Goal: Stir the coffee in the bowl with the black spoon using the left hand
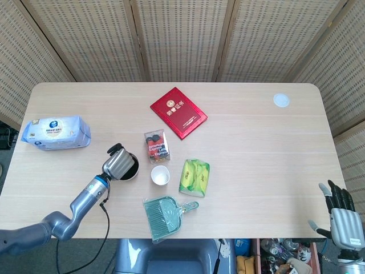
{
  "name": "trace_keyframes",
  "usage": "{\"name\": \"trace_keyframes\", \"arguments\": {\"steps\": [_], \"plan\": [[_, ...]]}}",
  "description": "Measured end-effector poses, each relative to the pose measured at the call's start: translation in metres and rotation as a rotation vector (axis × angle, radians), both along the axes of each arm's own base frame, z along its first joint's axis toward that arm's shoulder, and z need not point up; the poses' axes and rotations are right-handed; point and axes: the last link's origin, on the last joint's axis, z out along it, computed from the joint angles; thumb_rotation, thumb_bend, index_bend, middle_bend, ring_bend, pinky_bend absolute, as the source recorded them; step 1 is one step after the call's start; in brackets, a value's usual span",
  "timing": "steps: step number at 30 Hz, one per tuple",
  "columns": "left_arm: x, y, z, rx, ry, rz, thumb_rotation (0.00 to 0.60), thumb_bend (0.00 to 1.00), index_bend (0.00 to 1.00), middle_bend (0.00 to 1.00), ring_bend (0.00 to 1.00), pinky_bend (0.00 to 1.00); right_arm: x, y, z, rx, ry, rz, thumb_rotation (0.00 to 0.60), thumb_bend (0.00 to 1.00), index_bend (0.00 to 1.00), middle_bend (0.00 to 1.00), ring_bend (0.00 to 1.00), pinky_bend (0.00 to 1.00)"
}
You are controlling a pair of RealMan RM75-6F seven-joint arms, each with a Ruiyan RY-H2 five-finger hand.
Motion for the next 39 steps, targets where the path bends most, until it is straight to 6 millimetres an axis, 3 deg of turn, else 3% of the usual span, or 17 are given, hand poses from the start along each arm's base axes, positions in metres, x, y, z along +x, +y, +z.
{"name": "trace_keyframes", "arguments": {"steps": [9,17,26,39], "plan": [[0.011,0.013,-0.007,0.027,0.004,-0.003,0.6,0.41,0.72,0.76,0.69,0.69,-0.002,0.001,0.0,-0.002,0.003,-0.011,0.6,0.24,0.07,0.02,0.0,0.0],[0.005,0.028,-0.005,0.065,0.011,0.033,0.6,0.41,0.72,0.76,0.69,0.69,-0.001,0.0,0.0,0.001,0.008,-0.013,0.6,0.24,0.07,0.02,0.0,0.0],[-0.01,0.013,0.004,0.025,0.002,0.048,0.6,0.41,0.72,0.76,0.69,0.69,0.002,-0.003,-0.002,0.008,0.006,-0.001,0.6,0.24,0.07,0.02,0.0,0.0],[0.008,0.011,-0.005,-0.003,-0.038,0.044,0.6,0.41,0.72,0.76,0.69,0.69,0.0,0.0,0.0,0.001,0.008,-0.011,0.6,0.24,0.07,0.02,0.0,0.0]]}}
